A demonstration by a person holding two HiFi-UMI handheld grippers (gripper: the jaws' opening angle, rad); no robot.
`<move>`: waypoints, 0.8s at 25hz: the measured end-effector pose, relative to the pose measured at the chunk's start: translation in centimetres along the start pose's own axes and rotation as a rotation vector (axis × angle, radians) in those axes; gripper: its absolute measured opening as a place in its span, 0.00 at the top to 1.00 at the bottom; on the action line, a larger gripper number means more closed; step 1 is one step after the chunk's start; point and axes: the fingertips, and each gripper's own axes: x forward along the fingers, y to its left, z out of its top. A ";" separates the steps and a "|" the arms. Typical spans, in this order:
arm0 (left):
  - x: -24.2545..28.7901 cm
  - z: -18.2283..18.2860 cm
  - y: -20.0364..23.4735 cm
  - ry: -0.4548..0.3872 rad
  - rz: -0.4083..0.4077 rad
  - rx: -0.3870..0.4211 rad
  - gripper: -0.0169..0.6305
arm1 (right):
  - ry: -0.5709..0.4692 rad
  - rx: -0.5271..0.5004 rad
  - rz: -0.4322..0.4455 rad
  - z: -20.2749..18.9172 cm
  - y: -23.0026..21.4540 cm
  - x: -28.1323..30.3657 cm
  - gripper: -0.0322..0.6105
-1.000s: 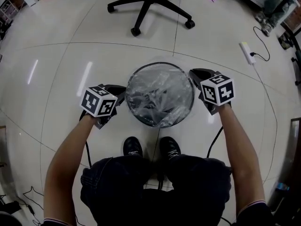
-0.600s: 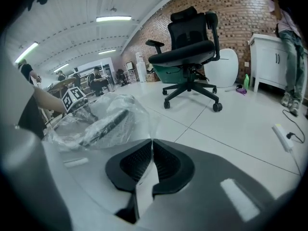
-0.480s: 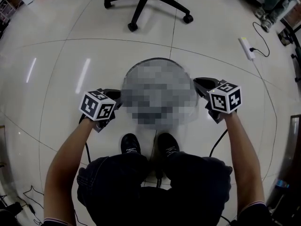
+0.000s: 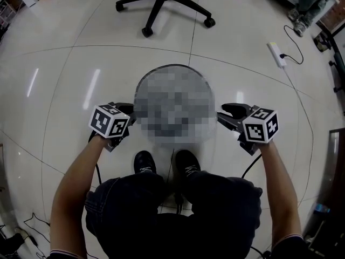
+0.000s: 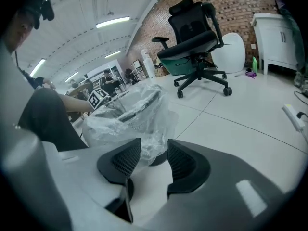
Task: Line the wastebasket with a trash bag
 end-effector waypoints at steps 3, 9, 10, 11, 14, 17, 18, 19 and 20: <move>0.0 -0.4 -0.2 0.004 0.007 -0.003 0.95 | 0.053 -0.027 -0.005 -1.7 0.2 0.7 0.68; -0.2 -0.7 -0.4 -0.004 0.018 -0.007 0.95 | -0.005 -0.121 -0.027 -0.1 1.7 -1.2 0.68; -0.3 -0.9 -0.5 -0.001 0.020 -0.008 0.95 | -0.018 -0.141 -0.021 0.4 2.3 -1.8 0.68; -0.3 -1.1 -0.5 0.001 0.023 -0.008 0.95 | -0.029 -0.159 -0.012 0.8 3.0 -2.3 0.68; -0.5 -1.3 -0.8 0.001 0.031 -0.009 0.95 | -0.061 -0.195 0.008 2.1 4.6 -3.2 0.68; -0.7 -1.4 -1.4 -0.011 0.035 -0.015 0.95 | -0.093 -0.199 0.016 3.2 5.4 -3.2 0.68; -0.8 -1.4 -1.7 -0.015 0.033 -0.016 0.95 | -0.096 -0.199 0.019 3.5 5.7 -3.0 0.68; -0.8 -1.4 -2.1 -0.019 0.030 -0.016 0.95 | -0.094 -0.201 0.024 3.6 5.9 -2.7 0.68; -0.8 -1.6 -2.6 -0.020 0.025 -0.016 0.95 | -0.087 -0.205 0.029 3.6 6.2 -2.4 0.69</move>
